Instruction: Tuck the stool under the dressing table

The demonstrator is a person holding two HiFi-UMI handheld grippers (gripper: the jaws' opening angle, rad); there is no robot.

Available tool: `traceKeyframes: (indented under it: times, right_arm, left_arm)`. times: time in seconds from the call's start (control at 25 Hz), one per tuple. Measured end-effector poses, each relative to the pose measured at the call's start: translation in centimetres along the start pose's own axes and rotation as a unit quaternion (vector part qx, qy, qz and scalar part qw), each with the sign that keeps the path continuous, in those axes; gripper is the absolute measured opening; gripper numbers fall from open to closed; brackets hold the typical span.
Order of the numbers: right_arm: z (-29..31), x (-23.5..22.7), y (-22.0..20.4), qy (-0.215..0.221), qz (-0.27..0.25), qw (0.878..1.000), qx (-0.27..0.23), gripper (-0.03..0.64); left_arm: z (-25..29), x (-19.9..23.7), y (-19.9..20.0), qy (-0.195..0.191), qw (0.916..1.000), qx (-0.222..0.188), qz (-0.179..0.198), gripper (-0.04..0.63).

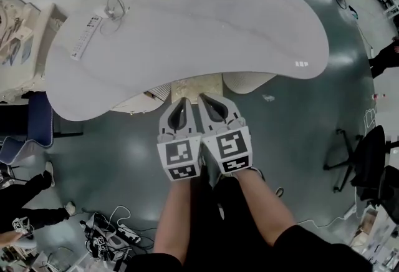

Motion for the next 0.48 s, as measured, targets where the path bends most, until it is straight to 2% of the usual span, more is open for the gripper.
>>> traceKeyframes:
  times: [0.28, 0.48]
  right_arm:
    - [-2.6, 1.9, 7.9, 0.006, 0.001, 1.0, -0.01, 0.006]
    - [-3.5, 4.0, 12.7, 0.015, -0.007, 1.0, -0.018, 0.006]
  left_arm:
    - [-4.3, 1.5, 7.1, -0.011, 0.9995, -0.016, 0.024, 0.005]
    - [-7.2, 4.1, 10.5, -0.011, 0.9994, -0.026, 0.021, 0.005]
Point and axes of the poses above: the fingertips, and each gripper's own axes: z forward along the fingers, x to its left, y out of its top, the point moved 5 cm from there along -z, backward along the fingers, and after that the axes turned 8 degrees about x, right-handed, at the moved point
